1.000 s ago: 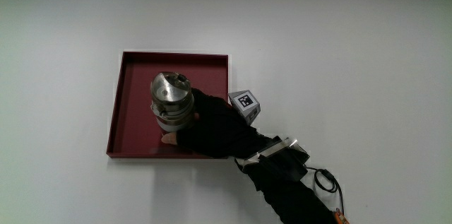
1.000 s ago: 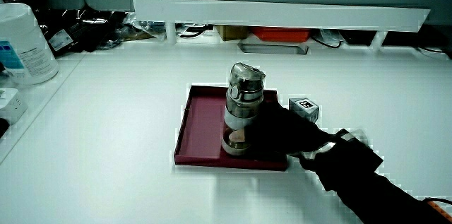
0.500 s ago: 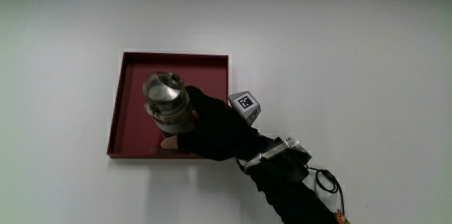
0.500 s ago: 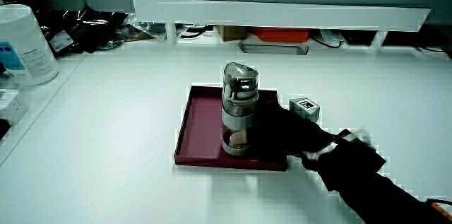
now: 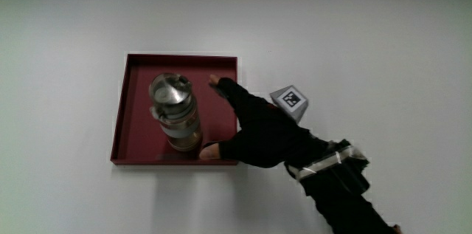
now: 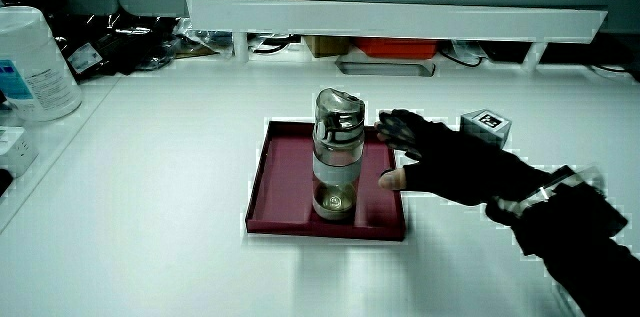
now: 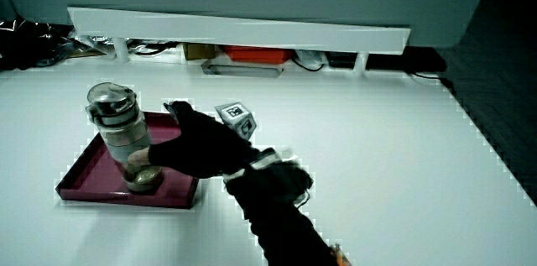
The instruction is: Place bottle
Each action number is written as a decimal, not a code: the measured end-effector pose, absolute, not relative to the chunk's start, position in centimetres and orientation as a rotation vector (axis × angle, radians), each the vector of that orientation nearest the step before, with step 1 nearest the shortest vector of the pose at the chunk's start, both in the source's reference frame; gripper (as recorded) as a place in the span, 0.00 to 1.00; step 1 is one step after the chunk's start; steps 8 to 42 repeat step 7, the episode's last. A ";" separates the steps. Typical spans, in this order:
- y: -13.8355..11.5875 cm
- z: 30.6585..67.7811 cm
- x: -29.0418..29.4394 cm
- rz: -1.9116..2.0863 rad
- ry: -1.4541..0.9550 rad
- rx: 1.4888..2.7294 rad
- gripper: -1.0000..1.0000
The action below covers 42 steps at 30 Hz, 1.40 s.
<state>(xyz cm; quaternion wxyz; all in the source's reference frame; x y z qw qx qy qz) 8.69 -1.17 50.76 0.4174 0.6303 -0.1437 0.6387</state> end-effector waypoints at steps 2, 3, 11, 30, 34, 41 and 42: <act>-1.4 49.7 9.8 1.584 -0.375 1.605 0.00; -1.5 49.0 10.4 1.583 -0.378 1.606 0.00; -1.9 46.6 12.7 1.480 -0.396 1.676 0.00; -1.9 46.6 12.7 1.480 -0.396 1.676 0.00; -1.9 46.6 12.7 1.480 -0.396 1.676 0.00; -1.9 46.6 12.7 1.480 -0.396 1.676 0.00; -1.9 46.6 12.7 1.480 -0.396 1.676 0.00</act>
